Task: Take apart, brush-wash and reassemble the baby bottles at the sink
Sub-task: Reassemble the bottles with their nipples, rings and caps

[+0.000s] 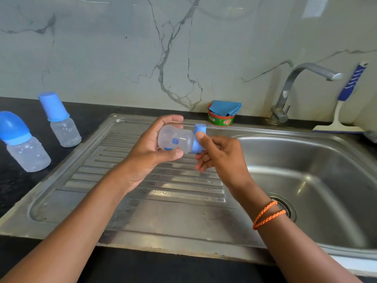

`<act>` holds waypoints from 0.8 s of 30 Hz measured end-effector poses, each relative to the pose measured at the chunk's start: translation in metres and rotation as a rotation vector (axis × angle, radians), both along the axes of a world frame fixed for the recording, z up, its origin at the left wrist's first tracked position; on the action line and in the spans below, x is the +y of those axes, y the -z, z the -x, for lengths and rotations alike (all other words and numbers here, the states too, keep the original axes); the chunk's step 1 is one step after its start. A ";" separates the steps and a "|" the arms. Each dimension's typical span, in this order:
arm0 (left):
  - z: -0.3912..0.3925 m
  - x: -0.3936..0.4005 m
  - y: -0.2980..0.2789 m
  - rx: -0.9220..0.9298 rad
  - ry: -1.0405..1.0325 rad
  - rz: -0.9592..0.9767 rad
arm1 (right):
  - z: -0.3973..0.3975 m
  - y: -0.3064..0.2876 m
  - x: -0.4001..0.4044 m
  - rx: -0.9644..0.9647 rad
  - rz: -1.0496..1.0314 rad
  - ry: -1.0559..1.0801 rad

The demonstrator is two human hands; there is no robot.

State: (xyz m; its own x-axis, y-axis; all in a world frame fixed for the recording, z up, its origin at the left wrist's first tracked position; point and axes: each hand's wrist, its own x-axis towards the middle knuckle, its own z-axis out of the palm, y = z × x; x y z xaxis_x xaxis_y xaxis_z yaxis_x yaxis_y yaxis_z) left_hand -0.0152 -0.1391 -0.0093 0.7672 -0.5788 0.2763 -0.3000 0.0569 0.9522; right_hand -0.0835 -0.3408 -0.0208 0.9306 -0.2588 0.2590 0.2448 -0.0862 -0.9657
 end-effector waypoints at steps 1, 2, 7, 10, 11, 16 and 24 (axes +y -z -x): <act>0.000 -0.001 0.000 0.018 -0.009 0.012 | 0.000 0.000 0.002 -0.009 -0.012 -0.015; -0.001 -0.002 0.000 0.051 -0.033 0.029 | 0.001 0.000 0.004 -0.028 -0.020 -0.028; -0.001 -0.001 0.001 0.043 -0.173 -0.120 | -0.003 0.005 0.002 -0.168 0.118 -0.031; 0.000 -0.001 0.002 0.028 -0.215 -0.145 | -0.003 0.008 0.002 -0.195 0.233 -0.026; 0.000 0.000 0.001 0.025 -0.217 -0.117 | -0.003 0.010 0.002 -0.184 0.232 -0.015; -0.003 0.005 -0.005 0.032 -0.025 0.125 | -0.001 0.005 0.006 -0.048 0.023 0.047; -0.003 0.002 -0.005 0.107 -0.067 0.060 | 0.000 0.002 0.006 -0.165 -0.047 -0.023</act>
State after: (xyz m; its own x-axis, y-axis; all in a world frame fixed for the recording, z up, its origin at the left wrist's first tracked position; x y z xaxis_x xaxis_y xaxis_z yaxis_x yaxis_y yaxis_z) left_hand -0.0121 -0.1366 -0.0042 0.8306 -0.5101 0.2236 -0.2022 0.0980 0.9744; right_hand -0.0837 -0.3345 -0.0226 0.8821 -0.2530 0.3973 0.4022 -0.0341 -0.9149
